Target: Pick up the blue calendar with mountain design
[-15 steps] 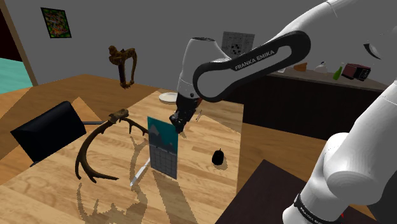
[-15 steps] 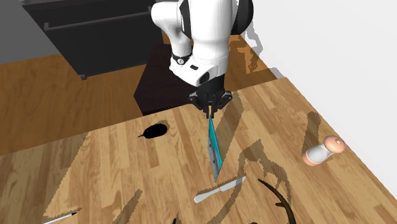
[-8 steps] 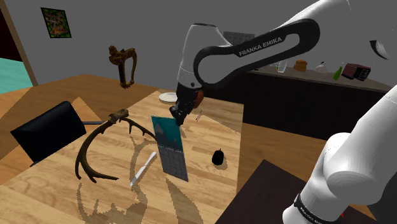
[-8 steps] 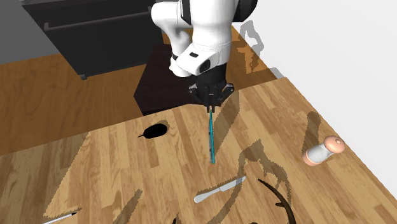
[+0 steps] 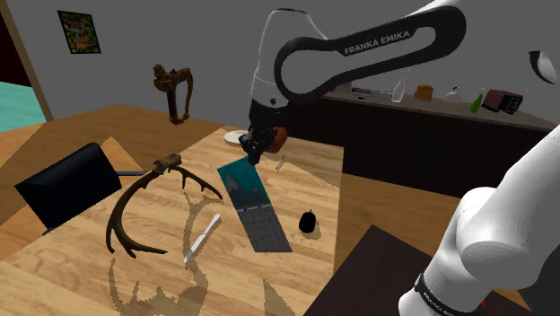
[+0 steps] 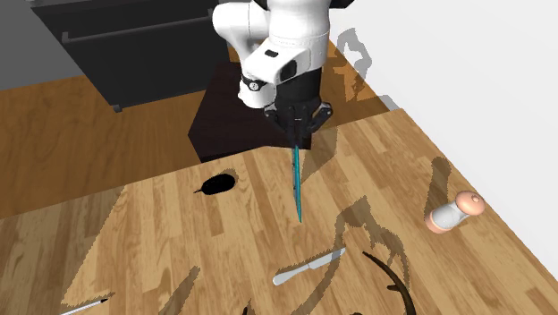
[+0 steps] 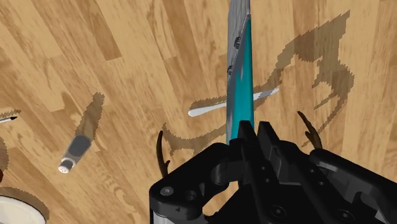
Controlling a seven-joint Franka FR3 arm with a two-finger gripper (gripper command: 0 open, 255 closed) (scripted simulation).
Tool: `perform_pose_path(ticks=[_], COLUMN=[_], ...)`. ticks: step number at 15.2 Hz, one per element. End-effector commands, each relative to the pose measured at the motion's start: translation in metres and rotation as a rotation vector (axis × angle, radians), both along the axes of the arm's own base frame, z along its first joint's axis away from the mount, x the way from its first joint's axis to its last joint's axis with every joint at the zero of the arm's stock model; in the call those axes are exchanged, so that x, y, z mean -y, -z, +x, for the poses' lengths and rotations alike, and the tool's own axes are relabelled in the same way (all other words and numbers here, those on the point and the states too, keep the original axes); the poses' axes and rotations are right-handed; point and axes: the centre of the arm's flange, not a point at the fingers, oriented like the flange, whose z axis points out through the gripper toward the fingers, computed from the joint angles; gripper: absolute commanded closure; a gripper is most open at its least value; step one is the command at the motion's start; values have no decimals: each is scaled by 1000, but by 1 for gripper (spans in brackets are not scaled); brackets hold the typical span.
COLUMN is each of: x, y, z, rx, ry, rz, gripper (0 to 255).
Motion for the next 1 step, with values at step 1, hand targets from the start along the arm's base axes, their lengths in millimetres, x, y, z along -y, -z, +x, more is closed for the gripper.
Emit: perform_pose_path(ticks=[1], x=[0], y=[-4], z=[0], rx=[0], ry=[0], rz=[0], gripper=[255])
